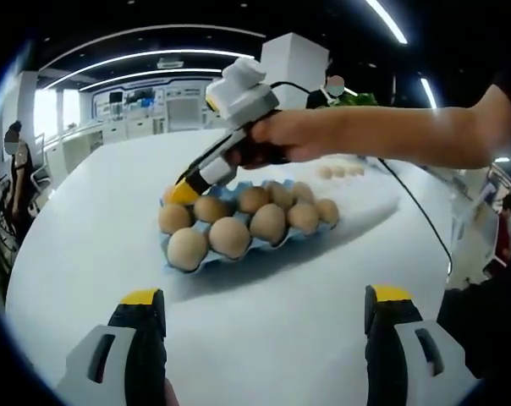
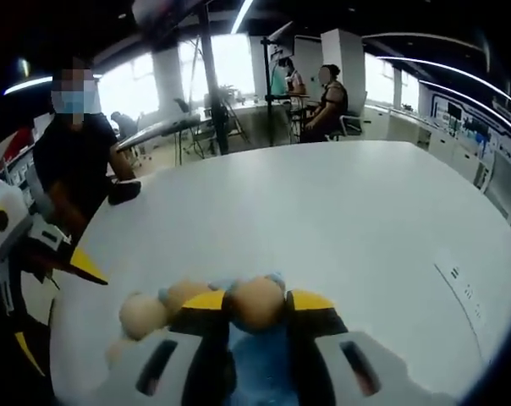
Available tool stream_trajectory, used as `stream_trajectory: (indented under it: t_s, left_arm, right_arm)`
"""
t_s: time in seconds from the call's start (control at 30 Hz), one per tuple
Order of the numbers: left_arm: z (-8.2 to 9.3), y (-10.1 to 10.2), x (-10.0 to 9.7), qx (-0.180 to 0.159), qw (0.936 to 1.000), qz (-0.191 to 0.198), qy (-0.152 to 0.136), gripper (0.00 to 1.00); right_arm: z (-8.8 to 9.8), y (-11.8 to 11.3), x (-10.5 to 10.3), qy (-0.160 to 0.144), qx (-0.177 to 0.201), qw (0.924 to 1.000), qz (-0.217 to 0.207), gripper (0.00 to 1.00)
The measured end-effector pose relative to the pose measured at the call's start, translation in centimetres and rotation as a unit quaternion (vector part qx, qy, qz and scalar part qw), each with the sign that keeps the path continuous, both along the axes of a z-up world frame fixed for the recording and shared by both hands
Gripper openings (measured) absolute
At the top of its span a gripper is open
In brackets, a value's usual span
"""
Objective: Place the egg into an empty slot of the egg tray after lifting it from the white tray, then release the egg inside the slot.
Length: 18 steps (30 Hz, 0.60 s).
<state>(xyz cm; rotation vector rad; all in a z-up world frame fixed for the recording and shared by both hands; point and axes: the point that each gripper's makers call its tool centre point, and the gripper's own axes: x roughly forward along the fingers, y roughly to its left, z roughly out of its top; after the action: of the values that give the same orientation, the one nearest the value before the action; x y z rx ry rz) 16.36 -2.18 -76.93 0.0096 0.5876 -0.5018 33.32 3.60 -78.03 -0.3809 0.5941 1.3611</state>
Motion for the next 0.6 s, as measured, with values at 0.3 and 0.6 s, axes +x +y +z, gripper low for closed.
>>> stream_trajectory:
  t_s: [0.3,0.6]
  left_arm:
    - [0.6,0.0,0.1,0.004,1.0,-0.004,-0.006,1.0]
    - [1.1,-0.4,0.0,0.01,0.9999,-0.009,-0.009,1.0]
  right_arm:
    - [1.8,-1.1,0.3,-0.015,0.028,0.9994,-0.013,0.31]
    - [3.4,-2.3,0.1,-0.017,0.056,0.998,-0.024,0.3]
